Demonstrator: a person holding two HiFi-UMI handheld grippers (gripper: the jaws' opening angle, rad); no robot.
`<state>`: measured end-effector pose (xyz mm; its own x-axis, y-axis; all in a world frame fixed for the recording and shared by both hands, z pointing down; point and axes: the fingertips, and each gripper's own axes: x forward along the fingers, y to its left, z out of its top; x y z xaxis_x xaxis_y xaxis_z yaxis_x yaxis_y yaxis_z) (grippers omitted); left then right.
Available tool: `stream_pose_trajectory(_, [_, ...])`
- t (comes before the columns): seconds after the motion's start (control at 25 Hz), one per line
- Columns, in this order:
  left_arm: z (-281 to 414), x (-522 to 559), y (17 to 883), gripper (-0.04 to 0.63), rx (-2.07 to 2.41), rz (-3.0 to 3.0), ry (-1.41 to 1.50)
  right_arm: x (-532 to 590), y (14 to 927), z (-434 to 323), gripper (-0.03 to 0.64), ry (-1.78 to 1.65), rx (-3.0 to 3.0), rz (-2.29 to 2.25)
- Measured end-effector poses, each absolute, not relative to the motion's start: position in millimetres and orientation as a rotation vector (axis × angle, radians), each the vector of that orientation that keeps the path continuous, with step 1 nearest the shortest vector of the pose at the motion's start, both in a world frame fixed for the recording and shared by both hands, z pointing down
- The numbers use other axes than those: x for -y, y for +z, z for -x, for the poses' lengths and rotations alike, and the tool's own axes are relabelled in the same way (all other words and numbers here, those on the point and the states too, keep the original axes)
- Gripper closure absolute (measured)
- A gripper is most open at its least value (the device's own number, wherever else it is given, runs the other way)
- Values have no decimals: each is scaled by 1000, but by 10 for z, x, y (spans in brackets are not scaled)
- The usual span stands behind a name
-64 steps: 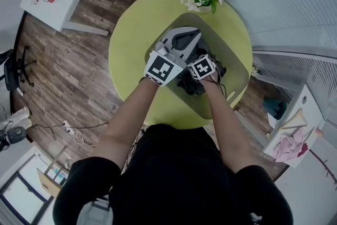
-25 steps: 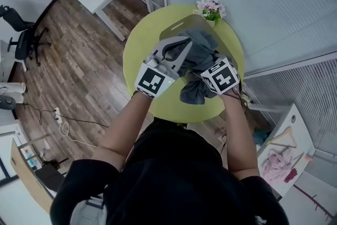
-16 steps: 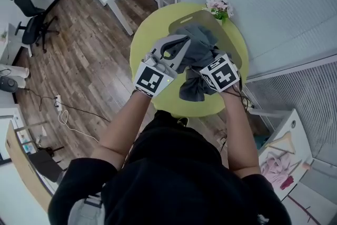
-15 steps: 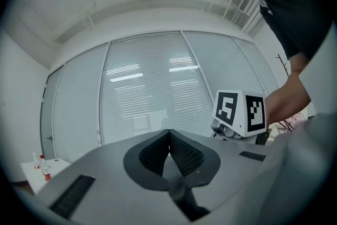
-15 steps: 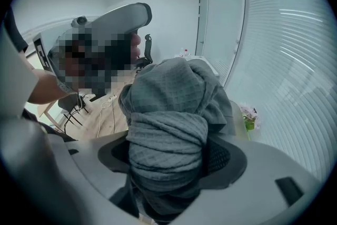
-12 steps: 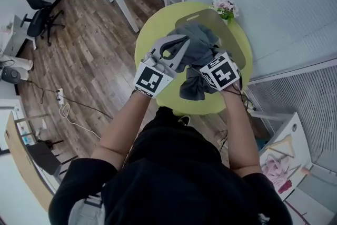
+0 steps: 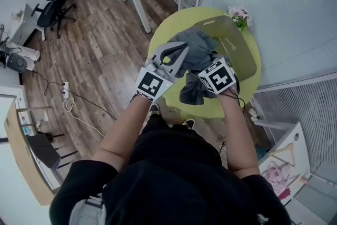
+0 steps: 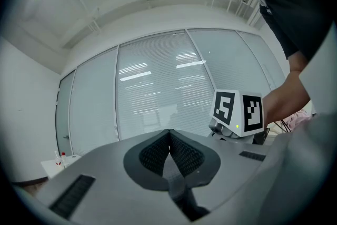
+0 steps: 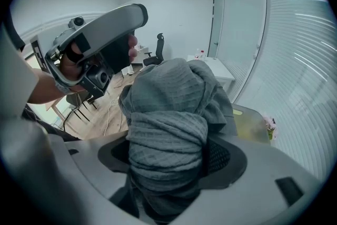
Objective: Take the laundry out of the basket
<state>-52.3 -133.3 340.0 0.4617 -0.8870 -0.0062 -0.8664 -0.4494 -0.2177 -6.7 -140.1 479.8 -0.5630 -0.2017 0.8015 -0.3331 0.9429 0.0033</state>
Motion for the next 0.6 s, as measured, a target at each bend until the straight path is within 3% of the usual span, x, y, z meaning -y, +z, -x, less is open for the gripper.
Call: stream_pose_trajectory(0.6, [1170,1522,3951,586,-1389,2684,-161,1288,5422,777,259,316,2085,-440])
